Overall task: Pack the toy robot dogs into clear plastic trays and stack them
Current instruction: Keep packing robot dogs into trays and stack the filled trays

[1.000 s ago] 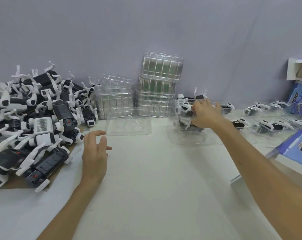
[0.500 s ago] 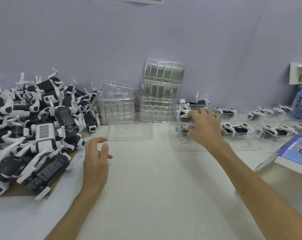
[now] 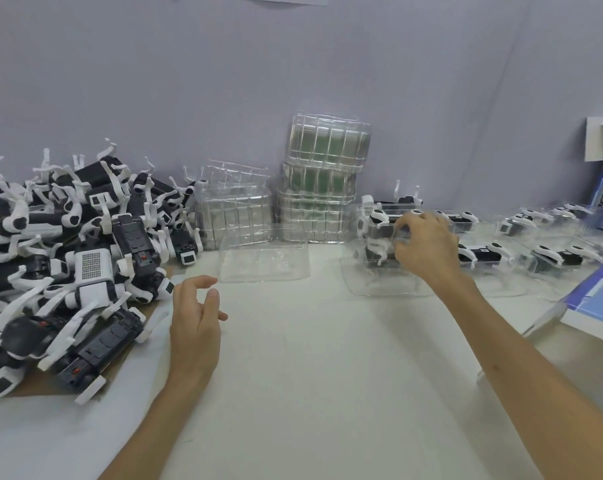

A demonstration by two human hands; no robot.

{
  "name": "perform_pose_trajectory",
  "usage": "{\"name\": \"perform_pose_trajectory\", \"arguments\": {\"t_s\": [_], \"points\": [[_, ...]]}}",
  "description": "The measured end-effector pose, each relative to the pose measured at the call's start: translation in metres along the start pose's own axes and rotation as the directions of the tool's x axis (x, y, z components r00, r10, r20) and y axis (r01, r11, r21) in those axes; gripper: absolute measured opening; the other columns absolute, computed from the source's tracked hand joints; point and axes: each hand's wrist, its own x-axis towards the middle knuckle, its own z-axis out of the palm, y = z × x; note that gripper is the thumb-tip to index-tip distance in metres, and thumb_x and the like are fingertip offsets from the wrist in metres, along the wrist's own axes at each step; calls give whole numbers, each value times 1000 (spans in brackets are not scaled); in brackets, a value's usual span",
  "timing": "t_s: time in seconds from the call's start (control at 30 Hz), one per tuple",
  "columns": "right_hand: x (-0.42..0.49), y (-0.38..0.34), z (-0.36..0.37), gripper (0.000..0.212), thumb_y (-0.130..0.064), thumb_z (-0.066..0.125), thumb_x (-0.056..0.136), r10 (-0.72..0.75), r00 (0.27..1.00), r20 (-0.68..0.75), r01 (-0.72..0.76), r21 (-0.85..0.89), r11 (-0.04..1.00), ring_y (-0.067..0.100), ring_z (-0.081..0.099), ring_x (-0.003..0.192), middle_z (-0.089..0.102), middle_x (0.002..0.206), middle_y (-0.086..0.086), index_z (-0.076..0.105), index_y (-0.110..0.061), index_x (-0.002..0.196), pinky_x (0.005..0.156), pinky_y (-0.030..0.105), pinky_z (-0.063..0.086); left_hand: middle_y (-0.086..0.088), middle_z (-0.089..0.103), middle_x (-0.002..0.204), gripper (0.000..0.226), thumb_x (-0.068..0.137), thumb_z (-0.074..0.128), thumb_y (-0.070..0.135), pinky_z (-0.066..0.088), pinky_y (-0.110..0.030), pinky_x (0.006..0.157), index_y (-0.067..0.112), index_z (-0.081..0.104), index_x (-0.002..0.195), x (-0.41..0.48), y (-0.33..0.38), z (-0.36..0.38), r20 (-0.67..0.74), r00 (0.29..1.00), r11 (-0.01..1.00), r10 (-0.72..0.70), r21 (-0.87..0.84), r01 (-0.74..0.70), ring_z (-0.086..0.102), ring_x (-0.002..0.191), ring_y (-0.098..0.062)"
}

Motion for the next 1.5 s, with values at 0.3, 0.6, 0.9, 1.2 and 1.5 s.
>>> {"name": "perform_pose_trajectory", "arguments": {"t_s": [0.3, 0.6, 0.9, 1.2, 1.5], "points": [[-13, -18, 5, 50, -15, 62, 86, -82, 986, -148, 78, -32, 996, 29, 43, 130, 51, 137, 10, 54, -17, 136, 112, 46, 24, 25, 47, 111, 12, 103, 42, 23, 50, -42, 72, 25, 52, 110, 2, -3, 1, -4, 1000, 1000, 6, 19, -6, 64, 76, -10], [-53, -90, 57, 76, -25, 57, 100, -167, 901, 400, -251, 796, 551, 9, 15, 151, 12, 165, -13, 9, -33, 158, 122, 38, 19, 11, 49, 118, 13, 101, 43, 26, 51, -48, 77, 25, 52, 110, -2, 2, -1, 0, 1000, 999, -6, 37, 6, 62, 74, -6], [-25, -56, 73, 63, -19, 45, 104, 96, 937, 335, -336, 792, 510, 14, 23, 149, 19, 164, -10, 15, -27, 159, 122, 41, 20, 21, 51, 115, 17, 91, 39, 39, 49, -40, 72, 36, 50, 104, 1, 4, -1, -14, 997, 997, -80, -10, 79, 63, 76, -8], [3, -8, 65, 58, -13, 45, 103, 250, 936, 249, -346, 787, 511, 18, 33, 145, 35, 158, -1, 24, -19, 156, 118, 40, 26, 31, 51, 109, 11, 102, 43, 27, 50, -42, 74, 33, 51, 107, 3, 1, 0, -38, 993, 993, -114, -16, 113, 64, 76, -10], [21, 10, 67, 49, -14, 47, 101, 331, 912, 242, -385, 780, 493, 24, 49, 133, 49, 147, 1, 39, -17, 149, 114, 50, 36, 0, 58, 112, 18, 103, 42, 14, 44, -33, 70, 28, 52, 107, 3, -1, 0, -25, 990, 990, -142, -26, 141, 60, 70, -4]]}}
